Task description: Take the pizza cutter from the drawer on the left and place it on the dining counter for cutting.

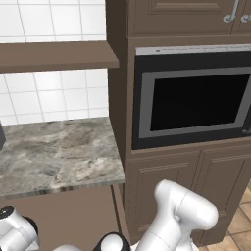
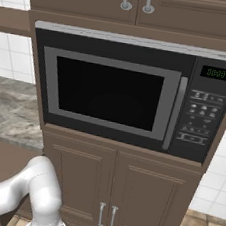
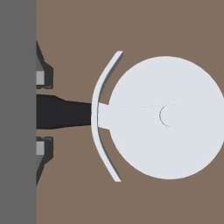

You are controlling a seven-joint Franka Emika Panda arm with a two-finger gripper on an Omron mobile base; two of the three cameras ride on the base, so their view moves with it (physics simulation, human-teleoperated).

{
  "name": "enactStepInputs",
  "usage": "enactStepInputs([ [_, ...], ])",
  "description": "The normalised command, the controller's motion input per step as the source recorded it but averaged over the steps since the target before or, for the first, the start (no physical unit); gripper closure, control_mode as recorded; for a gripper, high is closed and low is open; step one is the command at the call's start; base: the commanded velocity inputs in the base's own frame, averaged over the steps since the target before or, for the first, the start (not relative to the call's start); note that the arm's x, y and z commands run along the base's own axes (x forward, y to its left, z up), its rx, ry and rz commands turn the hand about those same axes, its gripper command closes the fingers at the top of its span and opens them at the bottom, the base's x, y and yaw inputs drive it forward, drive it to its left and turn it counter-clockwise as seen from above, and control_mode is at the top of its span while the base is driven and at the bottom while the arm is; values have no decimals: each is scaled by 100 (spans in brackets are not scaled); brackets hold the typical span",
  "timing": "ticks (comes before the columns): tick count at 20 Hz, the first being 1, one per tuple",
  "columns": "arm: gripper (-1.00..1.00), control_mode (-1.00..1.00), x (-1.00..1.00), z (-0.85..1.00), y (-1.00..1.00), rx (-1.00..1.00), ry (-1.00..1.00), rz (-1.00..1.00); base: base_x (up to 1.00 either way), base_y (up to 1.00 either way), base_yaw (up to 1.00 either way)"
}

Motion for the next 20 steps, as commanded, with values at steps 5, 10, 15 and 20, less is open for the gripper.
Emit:
enactStepInputs([
  [5,100,-100,2,15,-1,0,0,0,0,0,0],
  [10,100,-100,0,45,-5,0,0,0,0,0,0],
  [15,100,-100,0,43,-2,0,0,0,0,0,0],
  [20,100,-100,0,55,-12,0,0,0,0,0,0],
])
